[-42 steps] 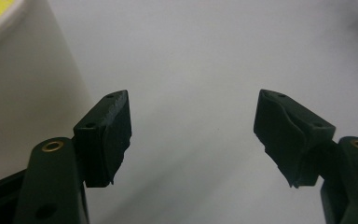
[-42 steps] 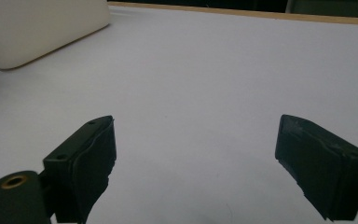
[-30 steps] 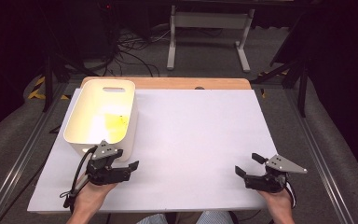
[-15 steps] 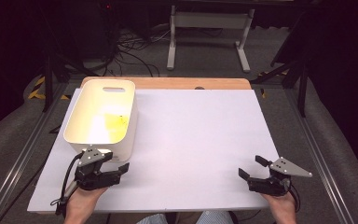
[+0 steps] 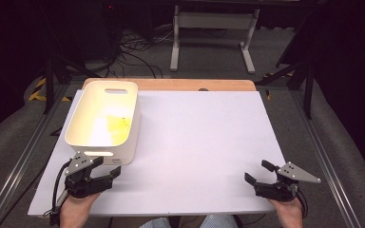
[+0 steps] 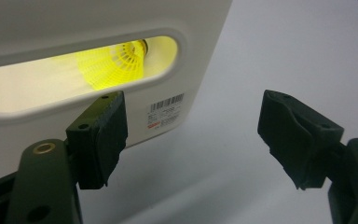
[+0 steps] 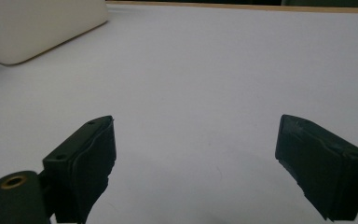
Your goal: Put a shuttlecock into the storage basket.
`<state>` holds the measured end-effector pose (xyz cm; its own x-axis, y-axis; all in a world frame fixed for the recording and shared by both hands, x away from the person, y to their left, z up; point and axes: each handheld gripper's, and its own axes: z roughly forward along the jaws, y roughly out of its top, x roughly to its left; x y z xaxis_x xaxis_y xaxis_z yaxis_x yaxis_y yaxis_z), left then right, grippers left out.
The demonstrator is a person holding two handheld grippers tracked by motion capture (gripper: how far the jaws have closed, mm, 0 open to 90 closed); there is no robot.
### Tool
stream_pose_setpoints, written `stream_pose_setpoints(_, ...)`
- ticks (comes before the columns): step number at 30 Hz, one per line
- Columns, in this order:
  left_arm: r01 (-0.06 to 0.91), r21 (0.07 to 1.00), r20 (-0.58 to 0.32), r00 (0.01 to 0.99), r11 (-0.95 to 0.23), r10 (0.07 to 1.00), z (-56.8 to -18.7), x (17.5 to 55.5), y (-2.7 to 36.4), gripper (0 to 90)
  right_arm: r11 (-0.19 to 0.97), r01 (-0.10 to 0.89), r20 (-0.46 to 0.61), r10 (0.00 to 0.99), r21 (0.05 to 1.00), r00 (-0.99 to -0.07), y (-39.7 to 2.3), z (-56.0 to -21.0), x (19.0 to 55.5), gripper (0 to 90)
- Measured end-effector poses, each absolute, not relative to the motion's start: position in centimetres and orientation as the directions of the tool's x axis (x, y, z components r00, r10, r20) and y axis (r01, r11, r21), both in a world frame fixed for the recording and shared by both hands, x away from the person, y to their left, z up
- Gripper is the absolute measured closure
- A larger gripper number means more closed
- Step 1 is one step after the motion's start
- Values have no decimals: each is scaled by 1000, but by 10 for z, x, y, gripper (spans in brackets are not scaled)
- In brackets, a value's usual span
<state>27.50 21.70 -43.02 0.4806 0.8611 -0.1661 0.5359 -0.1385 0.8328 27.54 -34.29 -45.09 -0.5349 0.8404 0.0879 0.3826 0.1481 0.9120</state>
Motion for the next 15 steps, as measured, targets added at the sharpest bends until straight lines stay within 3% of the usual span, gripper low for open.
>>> stream_pose_setpoints(15, 542, 837, -192, 422, -77, 886, -439, 274, 236, 248, 127, 385, 101, 848, 914, -520, -348, -453, 273, 128)
